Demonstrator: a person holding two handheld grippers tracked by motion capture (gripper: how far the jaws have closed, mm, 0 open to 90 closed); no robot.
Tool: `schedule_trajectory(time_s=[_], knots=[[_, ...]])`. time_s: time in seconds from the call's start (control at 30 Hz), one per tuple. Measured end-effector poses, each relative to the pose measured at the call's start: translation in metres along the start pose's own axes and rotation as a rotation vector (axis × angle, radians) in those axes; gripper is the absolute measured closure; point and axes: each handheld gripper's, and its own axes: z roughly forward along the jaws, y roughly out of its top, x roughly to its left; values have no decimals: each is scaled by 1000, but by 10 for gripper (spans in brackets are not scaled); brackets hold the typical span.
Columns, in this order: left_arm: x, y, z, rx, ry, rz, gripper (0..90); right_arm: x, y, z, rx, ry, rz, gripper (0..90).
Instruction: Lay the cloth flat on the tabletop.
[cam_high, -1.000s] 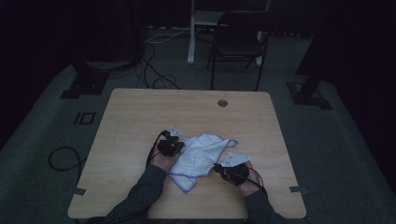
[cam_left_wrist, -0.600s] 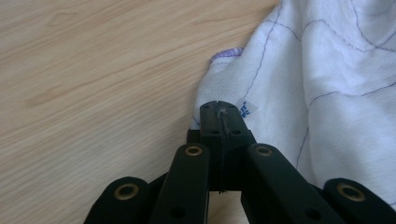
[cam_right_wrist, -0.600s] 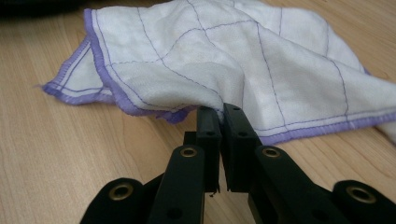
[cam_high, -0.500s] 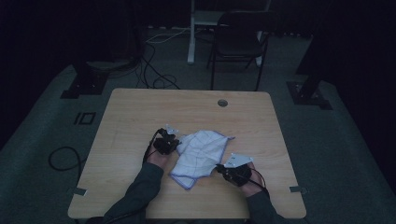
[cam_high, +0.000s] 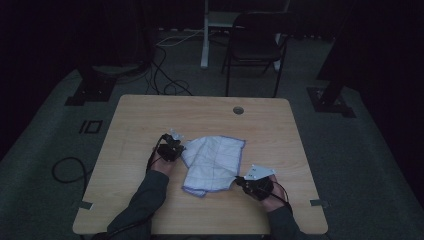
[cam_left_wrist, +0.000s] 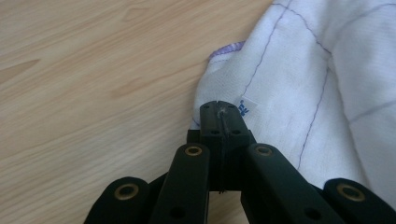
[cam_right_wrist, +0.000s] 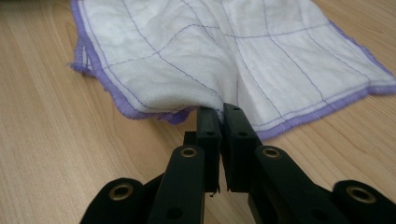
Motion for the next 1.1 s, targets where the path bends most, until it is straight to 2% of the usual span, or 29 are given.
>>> schedule_trajectory(time_s=[0.1,0.27,0.53,0.9,1.0,1.1], knots=[[5,1,1,4,9,0,900,-2,-2,-2,1,-7,4,872],[10,5,3,25,43,29,900,-6,-5,-6,3,-21,14,873],[19,10,7,41,76,48,900,-14,-10,-12,4,-47,28,876],[22,15,10,64,131,94,900,-28,-17,-26,3,-92,59,878],[20,16,6,47,138,90,900,-32,-18,-29,12,-114,75,877],[10,17,-8,-3,114,100,894,-38,-20,-31,34,-145,89,873]])
